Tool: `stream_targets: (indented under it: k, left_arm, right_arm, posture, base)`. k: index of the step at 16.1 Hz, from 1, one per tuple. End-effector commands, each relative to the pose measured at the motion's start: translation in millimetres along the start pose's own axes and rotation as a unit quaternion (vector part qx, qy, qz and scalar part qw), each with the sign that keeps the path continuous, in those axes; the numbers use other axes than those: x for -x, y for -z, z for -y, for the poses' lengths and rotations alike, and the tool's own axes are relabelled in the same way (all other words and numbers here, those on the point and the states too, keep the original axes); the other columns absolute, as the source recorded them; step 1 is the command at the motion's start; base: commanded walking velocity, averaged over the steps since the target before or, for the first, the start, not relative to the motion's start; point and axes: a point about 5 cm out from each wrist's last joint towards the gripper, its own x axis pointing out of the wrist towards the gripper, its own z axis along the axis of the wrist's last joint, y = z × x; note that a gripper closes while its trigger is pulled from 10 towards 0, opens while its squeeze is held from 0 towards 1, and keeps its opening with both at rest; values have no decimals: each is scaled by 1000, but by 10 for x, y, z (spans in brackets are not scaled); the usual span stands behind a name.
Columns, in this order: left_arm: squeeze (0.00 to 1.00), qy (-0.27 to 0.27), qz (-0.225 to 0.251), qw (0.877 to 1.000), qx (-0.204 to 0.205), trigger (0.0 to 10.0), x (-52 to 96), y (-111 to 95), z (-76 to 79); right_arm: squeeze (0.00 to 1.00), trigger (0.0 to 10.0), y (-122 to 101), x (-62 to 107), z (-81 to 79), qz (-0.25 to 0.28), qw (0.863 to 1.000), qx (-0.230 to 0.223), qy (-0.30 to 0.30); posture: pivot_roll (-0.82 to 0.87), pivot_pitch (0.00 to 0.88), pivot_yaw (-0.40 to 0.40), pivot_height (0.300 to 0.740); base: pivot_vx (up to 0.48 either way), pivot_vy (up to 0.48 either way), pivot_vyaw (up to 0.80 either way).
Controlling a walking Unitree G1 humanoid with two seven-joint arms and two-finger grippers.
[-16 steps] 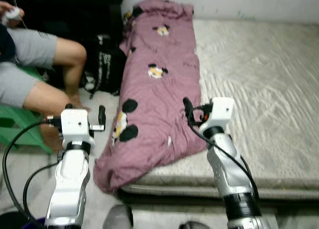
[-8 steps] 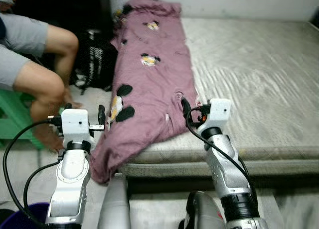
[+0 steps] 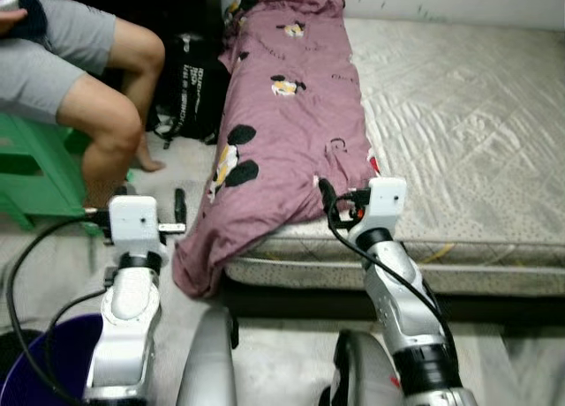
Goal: Clean up the room
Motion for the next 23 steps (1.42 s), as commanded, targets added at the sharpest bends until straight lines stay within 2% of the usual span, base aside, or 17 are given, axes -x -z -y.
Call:
stream_targets:
  k: [1, 4, 10, 13, 15, 21, 23]
  left_arm:
    - [0, 0, 4, 1000, -5, 10000, -6, -22, 2]
    - [0, 1, 5, 1000, -4, 10000, -5, -23, 11]
    - [0, 2, 7, 1000, -1, 10000, -10, -32, 20]
    - [0, 11, 9, 1000, 9, 10000, -10, -42, 31]
    - [0, 18, 13, 1000, 16, 10000, -4, -51, 39]
    - [0, 23, 13, 999, 18, 10000, -12, -53, 46]
    - [0, 24, 13, 999, 19, 10000, -12, -53, 47]
  right_arm:
    - [0, 10000, -27, -10, 12, 3, 1000, 2, -1]
    - [0, 10000, -19, -7, 8, 2, 1000, 3, -3]
    - [0, 10000, -18, -10, 7, 1, 1000, 4, -3]
    - [0, 10000, -22, -15, -3, 1, 1000, 21, -7]
    - [0, 10000, -14, -15, 7, -2, 1000, 13, -3]
    - [0, 10000, -21, -23, 3, 0, 1000, 20, -4]
    - [0, 10000, -23, -23, 1, 1, 1000, 21, -5]
  posture:
    - [69, 66, -22, 617]
    - [70, 64, -23, 587]
    - [69, 68, -24, 587]
    - [69, 69, -24, 587]
    - [68, 69, -24, 587]
    - [66, 72, -23, 587]
    - [67, 72, -22, 587]
  base:
    - [0, 0, 0]
    - [0, 0, 0]
    - [0, 0, 0]
    - [0, 0, 0]
    - [0, 0, 0]
    - [398, 0, 0]
    - [411, 0, 541]
